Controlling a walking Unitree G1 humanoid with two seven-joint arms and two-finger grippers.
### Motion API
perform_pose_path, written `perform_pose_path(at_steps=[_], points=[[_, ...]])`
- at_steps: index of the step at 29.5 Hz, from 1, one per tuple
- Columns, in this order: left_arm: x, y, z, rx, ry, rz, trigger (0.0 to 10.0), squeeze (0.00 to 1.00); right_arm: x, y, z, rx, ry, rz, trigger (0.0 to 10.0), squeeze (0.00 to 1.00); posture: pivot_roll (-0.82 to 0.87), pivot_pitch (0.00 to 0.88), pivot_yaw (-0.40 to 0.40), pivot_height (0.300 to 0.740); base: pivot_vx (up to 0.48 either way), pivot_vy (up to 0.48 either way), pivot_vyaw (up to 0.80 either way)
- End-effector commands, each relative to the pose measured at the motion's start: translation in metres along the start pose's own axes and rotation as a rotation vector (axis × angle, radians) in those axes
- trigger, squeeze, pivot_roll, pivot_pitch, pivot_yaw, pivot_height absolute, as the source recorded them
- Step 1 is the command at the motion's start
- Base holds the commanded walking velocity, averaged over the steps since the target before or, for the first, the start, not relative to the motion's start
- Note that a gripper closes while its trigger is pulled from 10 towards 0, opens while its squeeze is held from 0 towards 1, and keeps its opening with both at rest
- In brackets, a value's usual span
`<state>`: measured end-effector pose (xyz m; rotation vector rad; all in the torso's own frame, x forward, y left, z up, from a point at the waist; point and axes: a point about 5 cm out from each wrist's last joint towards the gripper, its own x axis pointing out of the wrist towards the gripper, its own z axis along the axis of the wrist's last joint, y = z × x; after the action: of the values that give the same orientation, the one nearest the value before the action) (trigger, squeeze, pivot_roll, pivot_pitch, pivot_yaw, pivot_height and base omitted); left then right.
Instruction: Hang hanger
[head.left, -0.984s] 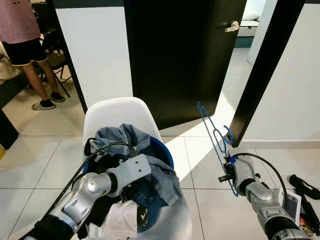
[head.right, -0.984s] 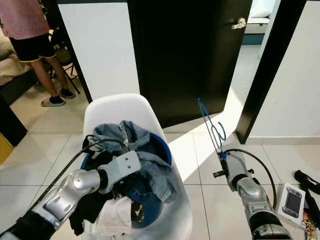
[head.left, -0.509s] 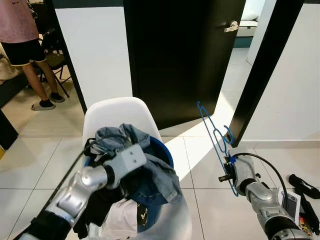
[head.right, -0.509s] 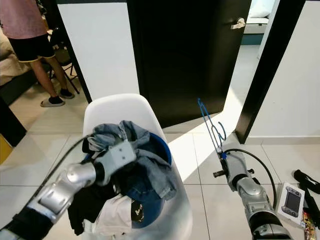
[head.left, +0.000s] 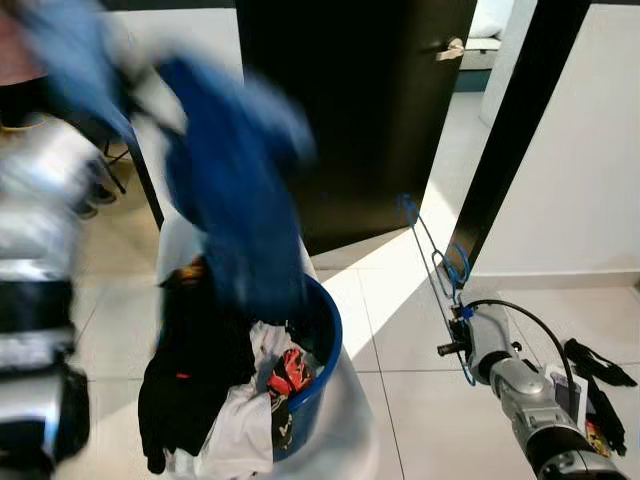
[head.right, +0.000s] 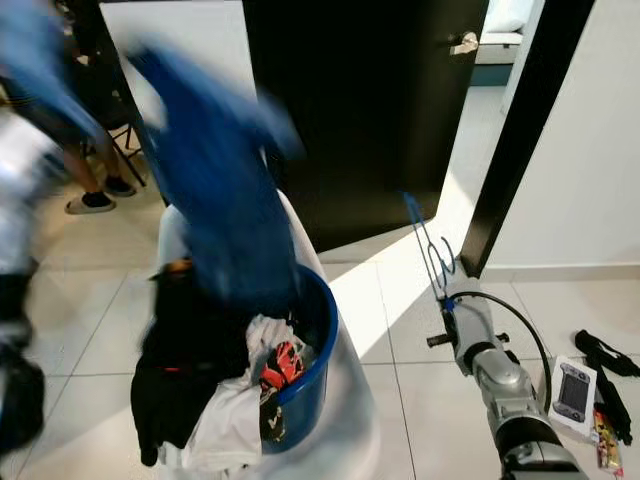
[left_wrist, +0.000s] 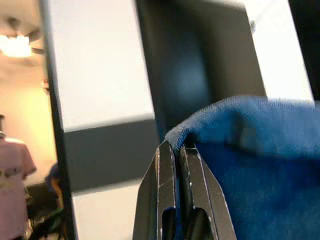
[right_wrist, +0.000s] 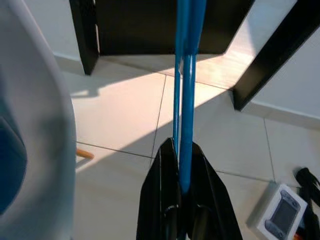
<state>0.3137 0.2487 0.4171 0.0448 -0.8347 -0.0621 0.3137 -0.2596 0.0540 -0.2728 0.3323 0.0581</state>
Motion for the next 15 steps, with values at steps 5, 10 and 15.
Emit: perform_pose_path(at_steps=[5, 10, 15], points=[[0.005, -0.012, 0.019, -0.279, -0.088, -0.018, 0.0, 0.0, 0.0, 0.002, -0.002, 0.027, -0.002, -0.014, 10.0, 0.0, -0.05, 0.0, 0.035, 0.74, 0.0, 0.0, 0.0], [-0.038, -0.013, -0.058, -0.501, 0.184, 0.103, 0.0, 0.0, -0.001, 0.003, -0.005, 0.026, 0.005, -0.008, 10.0, 0.0, -0.04, 0.0, 0.027, 0.74, 0.0, 0.0, 0.0], [-0.06, -0.032, -0.084, -0.616, 0.307, 0.114, 0.0, 0.0, -0.001, 0.004, -0.006, 0.023, 0.009, -0.004, 10.0, 0.0, -0.04, 0.0, 0.021, 0.74, 0.0, 0.0, 0.0]])
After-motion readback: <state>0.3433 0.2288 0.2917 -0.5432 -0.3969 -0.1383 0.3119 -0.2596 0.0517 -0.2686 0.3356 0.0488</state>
